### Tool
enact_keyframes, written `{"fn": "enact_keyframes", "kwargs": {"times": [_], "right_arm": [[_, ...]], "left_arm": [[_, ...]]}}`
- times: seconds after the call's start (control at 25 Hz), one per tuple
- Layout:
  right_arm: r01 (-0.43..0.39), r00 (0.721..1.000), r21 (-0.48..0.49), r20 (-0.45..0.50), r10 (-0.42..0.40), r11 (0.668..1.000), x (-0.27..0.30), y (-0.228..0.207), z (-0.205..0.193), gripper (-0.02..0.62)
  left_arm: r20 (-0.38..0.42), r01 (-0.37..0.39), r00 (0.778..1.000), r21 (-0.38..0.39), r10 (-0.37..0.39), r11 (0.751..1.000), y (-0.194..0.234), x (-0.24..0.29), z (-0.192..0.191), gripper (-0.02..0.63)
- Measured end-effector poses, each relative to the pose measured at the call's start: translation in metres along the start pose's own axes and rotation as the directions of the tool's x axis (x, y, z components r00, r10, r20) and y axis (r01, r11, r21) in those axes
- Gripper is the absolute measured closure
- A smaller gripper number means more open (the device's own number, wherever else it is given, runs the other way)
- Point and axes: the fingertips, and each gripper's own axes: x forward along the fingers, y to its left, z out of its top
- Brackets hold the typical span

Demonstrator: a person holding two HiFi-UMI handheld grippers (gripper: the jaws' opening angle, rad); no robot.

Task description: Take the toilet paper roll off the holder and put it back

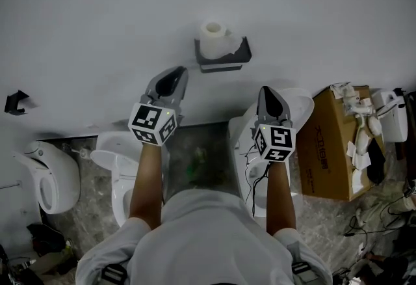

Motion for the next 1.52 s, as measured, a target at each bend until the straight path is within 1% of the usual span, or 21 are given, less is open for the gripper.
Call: {"fn": "enact_keyframes", "kwargs": {"times": [0.04, 0.12, 0.2, 0.36, 0.48, 0.56, 0.68, 0.8, 0.96, 1.32, 1.4, 1.52], "right_arm": [[-0.005, 1.0, 0.002, 0.0, 0.005, 1.0, 0.005, -0.005, -0.001, 0.592], [-0.013, 1.0, 0.006, 0.0, 0.013, 1.0, 0.014, -0.013, -0.002, 0.592], [-0.02, 1.0, 0.009, -0.002, 0.02, 1.0, 0.021, -0.021, -0.004, 0.592], [-0.033, 0.999, 0.01, -0.006, 0.034, 0.999, 0.035, -0.032, -0.009, 0.592], [-0.038, 0.999, 0.008, -0.012, 0.038, 0.999, 0.04, -0.038, -0.012, 0.592], [-0.043, 0.999, 0.007, -0.016, 0.043, 0.999, 0.043, -0.04, -0.015, 0.592], [-0.048, 0.999, 0.008, -0.018, 0.048, 0.999, 0.047, -0.046, -0.018, 0.592], [-0.04, 0.999, 0.016, -0.019, 0.04, 0.999, 0.049, -0.053, -0.021, 0.592], [-0.04, 0.999, 0.017, -0.018, 0.04, 0.999, 0.053, -0.06, -0.021, 0.592], [-0.042, 0.999, 0.012, -0.018, 0.042, 0.999, 0.058, -0.069, -0.022, 0.592], [-0.042, 0.999, 0.011, -0.016, 0.042, 0.999, 0.059, -0.071, -0.022, 0.592], [-0.044, 0.999, 0.01, -0.017, 0.044, 0.999, 0.059, -0.071, -0.022, 0.592]], "left_arm": [[-0.002, -0.001, 1.0, 0.002, 0.001, 1.0, 0.0, 0.007, 0.0, 0.565], [-0.004, -0.002, 1.0, 0.005, 0.002, 1.0, 0.0, 0.022, 0.0, 0.558], [-0.003, 0.0, 1.0, 0.0, 0.0, 1.0, -0.001, 0.035, 0.001, 0.531], [0.009, 0.002, 1.0, -0.009, -0.002, 1.0, 0.0, 0.06, 0.002, 0.439], [-0.004, 0.011, 1.0, -0.016, -0.011, 1.0, 0.001, 0.079, 0.0, 0.365], [-0.015, 0.016, 1.0, -0.011, -0.016, 1.0, 0.001, 0.09, -0.002, 0.333], [-0.024, 0.016, 1.0, -0.007, -0.016, 1.0, 0.003, 0.105, -0.005, 0.307], [-0.019, 0.007, 1.0, -0.012, -0.007, 1.0, 0.005, 0.114, -0.006, 0.296], [-0.025, 0.019, 0.999, -0.002, -0.019, 1.0, 0.005, 0.125, -0.007, 0.282], [-0.019, 0.011, 1.0, 0.046, -0.011, 0.999, 0.001, 0.14, -0.006, 0.287], [-0.013, 0.006, 1.0, 0.045, -0.006, 0.999, 0.002, 0.141, -0.006, 0.302], [-0.009, 0.003, 1.0, 0.044, -0.002, 0.999, 0.002, 0.14, -0.005, 0.307]]}}
